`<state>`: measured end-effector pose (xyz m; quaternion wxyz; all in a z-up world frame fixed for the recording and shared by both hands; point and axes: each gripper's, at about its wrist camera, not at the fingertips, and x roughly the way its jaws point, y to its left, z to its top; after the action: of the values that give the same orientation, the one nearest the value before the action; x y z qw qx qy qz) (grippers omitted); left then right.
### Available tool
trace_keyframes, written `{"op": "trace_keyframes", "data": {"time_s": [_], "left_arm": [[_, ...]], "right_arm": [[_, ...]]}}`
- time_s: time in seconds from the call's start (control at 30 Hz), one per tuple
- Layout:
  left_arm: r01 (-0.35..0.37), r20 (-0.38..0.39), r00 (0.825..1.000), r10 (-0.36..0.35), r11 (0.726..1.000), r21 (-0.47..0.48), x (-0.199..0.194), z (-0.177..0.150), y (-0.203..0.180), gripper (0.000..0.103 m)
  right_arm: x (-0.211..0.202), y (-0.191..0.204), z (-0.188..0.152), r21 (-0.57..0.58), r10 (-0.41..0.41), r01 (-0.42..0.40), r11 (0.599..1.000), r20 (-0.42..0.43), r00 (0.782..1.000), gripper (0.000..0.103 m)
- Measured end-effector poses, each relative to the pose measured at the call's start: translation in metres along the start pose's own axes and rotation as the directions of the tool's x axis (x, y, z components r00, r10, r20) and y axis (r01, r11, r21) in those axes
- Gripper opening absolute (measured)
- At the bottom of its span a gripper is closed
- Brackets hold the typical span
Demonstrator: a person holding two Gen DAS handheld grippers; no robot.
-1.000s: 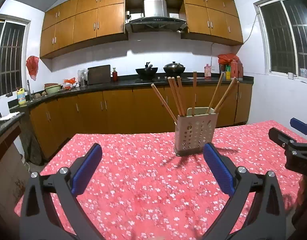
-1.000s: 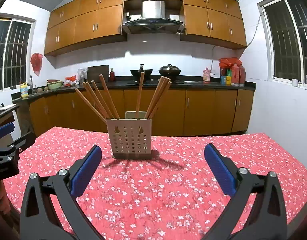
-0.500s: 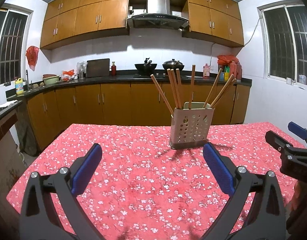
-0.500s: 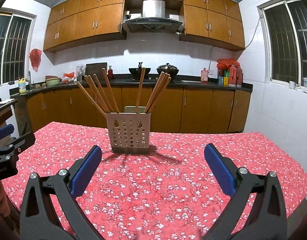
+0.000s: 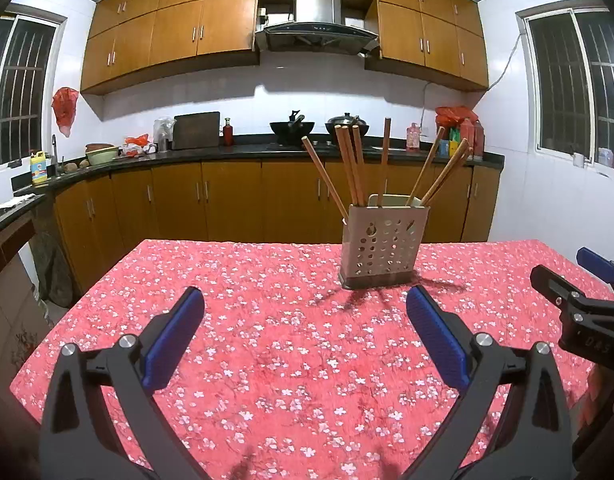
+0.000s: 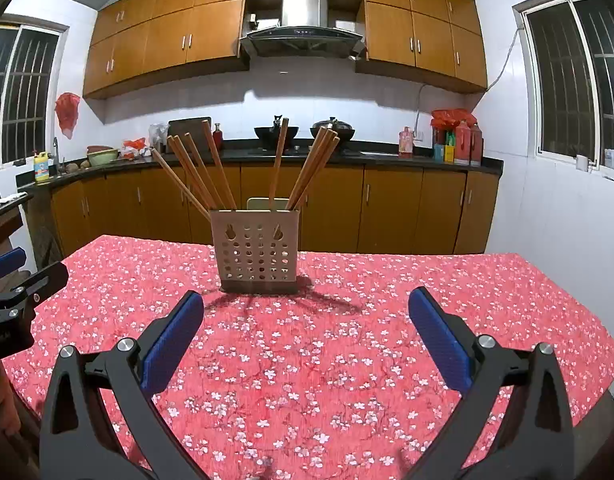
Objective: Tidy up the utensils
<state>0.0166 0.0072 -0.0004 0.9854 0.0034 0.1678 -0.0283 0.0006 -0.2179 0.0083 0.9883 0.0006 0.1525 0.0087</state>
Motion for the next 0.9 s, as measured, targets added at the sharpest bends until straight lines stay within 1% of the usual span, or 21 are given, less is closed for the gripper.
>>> {"op": "trace_keyframes", "data": {"time_s": [0.9], "left_arm": [[0.001, -0.009, 1.000, -0.001, 1.000, -0.003, 0.0030, -0.0011, -0.0006, 0.099]], "right_arm": [[0.0024, -0.0041, -0.0017, 0.015, 0.006, -0.005, 1.000, -0.014, 1.000, 0.101]]}}
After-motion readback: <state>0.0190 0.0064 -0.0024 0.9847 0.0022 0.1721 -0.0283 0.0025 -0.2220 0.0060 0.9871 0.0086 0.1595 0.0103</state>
